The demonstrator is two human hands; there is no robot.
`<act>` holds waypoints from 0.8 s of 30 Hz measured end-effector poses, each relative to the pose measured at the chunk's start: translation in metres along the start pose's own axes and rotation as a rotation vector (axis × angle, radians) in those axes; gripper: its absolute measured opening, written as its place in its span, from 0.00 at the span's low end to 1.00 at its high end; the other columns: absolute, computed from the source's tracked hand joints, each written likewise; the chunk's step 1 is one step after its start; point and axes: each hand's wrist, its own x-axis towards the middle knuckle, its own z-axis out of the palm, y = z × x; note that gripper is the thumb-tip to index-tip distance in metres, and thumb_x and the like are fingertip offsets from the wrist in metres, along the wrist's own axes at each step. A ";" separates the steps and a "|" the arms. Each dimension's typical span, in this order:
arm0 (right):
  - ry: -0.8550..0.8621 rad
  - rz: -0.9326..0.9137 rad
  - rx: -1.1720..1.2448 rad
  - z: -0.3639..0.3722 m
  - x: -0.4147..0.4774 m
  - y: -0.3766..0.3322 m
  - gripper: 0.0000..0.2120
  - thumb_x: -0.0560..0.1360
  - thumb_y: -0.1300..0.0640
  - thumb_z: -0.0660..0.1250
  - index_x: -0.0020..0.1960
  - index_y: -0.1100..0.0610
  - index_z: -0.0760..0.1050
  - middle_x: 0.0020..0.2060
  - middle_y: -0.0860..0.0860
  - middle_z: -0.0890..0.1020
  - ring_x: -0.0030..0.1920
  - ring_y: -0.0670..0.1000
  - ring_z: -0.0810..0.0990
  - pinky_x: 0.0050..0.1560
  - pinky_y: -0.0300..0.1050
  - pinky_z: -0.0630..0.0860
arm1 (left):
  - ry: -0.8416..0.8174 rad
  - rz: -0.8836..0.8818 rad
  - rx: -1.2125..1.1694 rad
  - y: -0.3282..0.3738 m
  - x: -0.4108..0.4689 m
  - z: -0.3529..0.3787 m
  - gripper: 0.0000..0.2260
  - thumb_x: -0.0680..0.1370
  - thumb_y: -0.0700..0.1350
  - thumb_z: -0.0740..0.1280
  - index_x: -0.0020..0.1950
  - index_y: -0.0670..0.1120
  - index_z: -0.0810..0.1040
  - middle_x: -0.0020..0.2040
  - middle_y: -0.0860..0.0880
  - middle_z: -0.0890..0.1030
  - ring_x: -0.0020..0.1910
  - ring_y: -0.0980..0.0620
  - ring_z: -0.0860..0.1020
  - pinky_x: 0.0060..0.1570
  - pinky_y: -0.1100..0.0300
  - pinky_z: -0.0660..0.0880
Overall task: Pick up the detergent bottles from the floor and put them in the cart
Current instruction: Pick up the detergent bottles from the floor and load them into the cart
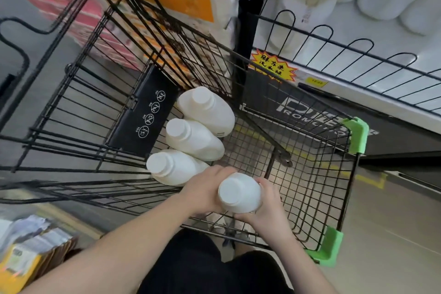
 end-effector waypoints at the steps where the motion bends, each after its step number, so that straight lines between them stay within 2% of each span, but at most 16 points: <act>1: -0.003 -0.004 -0.017 0.000 0.002 0.001 0.48 0.61 0.54 0.87 0.66 0.35 0.58 0.62 0.30 0.63 0.67 0.42 0.67 0.58 0.30 0.66 | 0.004 0.000 -0.007 -0.001 0.000 0.000 0.41 0.65 0.58 0.80 0.73 0.65 0.63 0.68 0.59 0.73 0.68 0.54 0.72 0.61 0.50 0.78; 4: -0.030 -0.003 -0.076 0.000 0.005 0.000 0.48 0.60 0.49 0.88 0.68 0.39 0.60 0.63 0.35 0.66 0.67 0.42 0.65 0.65 0.41 0.71 | -0.006 -0.011 -0.033 -0.002 -0.003 0.002 0.44 0.65 0.57 0.80 0.75 0.65 0.61 0.71 0.59 0.71 0.70 0.54 0.71 0.64 0.47 0.77; 7: -0.053 0.020 -0.118 -0.004 0.010 -0.006 0.50 0.58 0.42 0.87 0.72 0.45 0.62 0.65 0.41 0.69 0.66 0.45 0.69 0.65 0.48 0.75 | 0.001 -0.013 -0.057 -0.002 -0.003 0.002 0.47 0.65 0.57 0.81 0.78 0.64 0.60 0.74 0.59 0.69 0.73 0.54 0.70 0.67 0.48 0.75; 11: -0.057 0.051 -0.082 -0.009 0.009 -0.014 0.51 0.57 0.38 0.85 0.73 0.48 0.64 0.65 0.44 0.70 0.64 0.46 0.72 0.62 0.46 0.77 | -0.016 -0.003 -0.108 -0.002 -0.009 0.000 0.49 0.66 0.55 0.82 0.82 0.60 0.60 0.77 0.55 0.69 0.74 0.52 0.70 0.71 0.49 0.73; 14: -0.068 0.025 -0.123 -0.011 0.002 -0.011 0.50 0.60 0.35 0.83 0.73 0.47 0.63 0.63 0.43 0.70 0.63 0.46 0.72 0.57 0.43 0.74 | -0.029 0.002 -0.129 -0.001 -0.013 -0.002 0.49 0.65 0.56 0.80 0.82 0.60 0.60 0.77 0.54 0.69 0.74 0.52 0.70 0.72 0.48 0.72; 19: -0.005 0.083 -0.109 -0.005 -0.009 -0.018 0.49 0.58 0.26 0.79 0.71 0.43 0.63 0.61 0.42 0.72 0.61 0.47 0.75 0.58 0.49 0.79 | -0.009 -0.001 -0.105 0.003 -0.017 0.001 0.50 0.67 0.56 0.81 0.84 0.58 0.59 0.80 0.54 0.67 0.78 0.51 0.68 0.75 0.51 0.69; 24: -0.045 0.105 -0.108 -0.005 -0.007 -0.017 0.50 0.58 0.31 0.82 0.71 0.46 0.63 0.61 0.44 0.70 0.61 0.48 0.74 0.56 0.46 0.75 | 0.003 -0.029 -0.164 0.011 -0.022 0.001 0.52 0.66 0.56 0.84 0.84 0.56 0.60 0.80 0.52 0.67 0.79 0.51 0.67 0.77 0.52 0.65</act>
